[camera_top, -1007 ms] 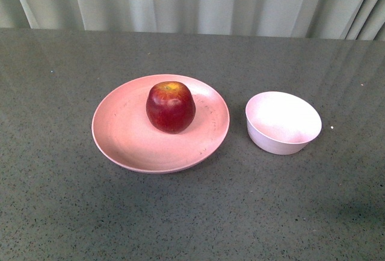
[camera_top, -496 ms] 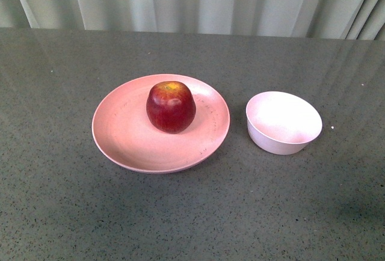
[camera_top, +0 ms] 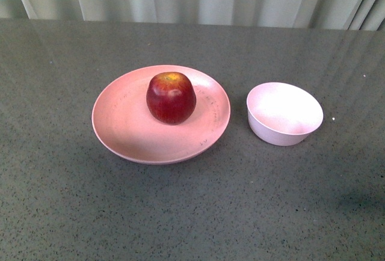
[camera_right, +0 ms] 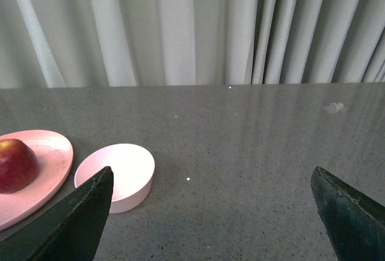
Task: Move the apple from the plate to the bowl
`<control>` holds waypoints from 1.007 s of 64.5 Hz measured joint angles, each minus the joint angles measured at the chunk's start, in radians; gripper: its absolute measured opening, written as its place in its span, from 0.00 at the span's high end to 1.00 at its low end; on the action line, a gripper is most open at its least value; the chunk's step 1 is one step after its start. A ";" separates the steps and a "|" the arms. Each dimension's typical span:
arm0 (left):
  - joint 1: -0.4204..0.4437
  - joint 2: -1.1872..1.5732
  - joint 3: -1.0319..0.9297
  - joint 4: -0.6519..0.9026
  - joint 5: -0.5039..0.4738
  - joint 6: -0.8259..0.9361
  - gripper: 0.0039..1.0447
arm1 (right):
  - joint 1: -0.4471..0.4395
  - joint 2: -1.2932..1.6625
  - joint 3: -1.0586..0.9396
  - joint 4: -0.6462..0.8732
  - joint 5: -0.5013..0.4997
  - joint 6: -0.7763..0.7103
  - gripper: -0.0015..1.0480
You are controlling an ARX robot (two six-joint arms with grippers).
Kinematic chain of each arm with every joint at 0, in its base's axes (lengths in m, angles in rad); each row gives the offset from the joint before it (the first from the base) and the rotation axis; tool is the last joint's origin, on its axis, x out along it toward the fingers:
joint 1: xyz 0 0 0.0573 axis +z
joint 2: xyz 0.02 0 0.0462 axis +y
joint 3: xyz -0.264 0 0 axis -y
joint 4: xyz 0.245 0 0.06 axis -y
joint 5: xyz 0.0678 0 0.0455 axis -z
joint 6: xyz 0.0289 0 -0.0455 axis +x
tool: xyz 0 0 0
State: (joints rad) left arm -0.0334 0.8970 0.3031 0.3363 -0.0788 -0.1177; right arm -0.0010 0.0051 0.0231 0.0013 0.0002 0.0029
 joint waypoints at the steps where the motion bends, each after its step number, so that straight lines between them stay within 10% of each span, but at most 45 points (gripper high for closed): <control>1: -0.003 0.019 0.007 0.013 0.001 0.001 0.08 | 0.000 0.000 0.000 0.000 0.000 0.000 0.09; 65: -0.267 0.993 0.584 0.248 0.053 0.037 0.08 | 0.000 0.000 0.000 0.000 0.000 0.000 0.09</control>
State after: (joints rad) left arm -0.3000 1.8904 0.8867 0.5842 -0.0261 -0.0803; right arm -0.0010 0.0051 0.0231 0.0013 0.0002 0.0029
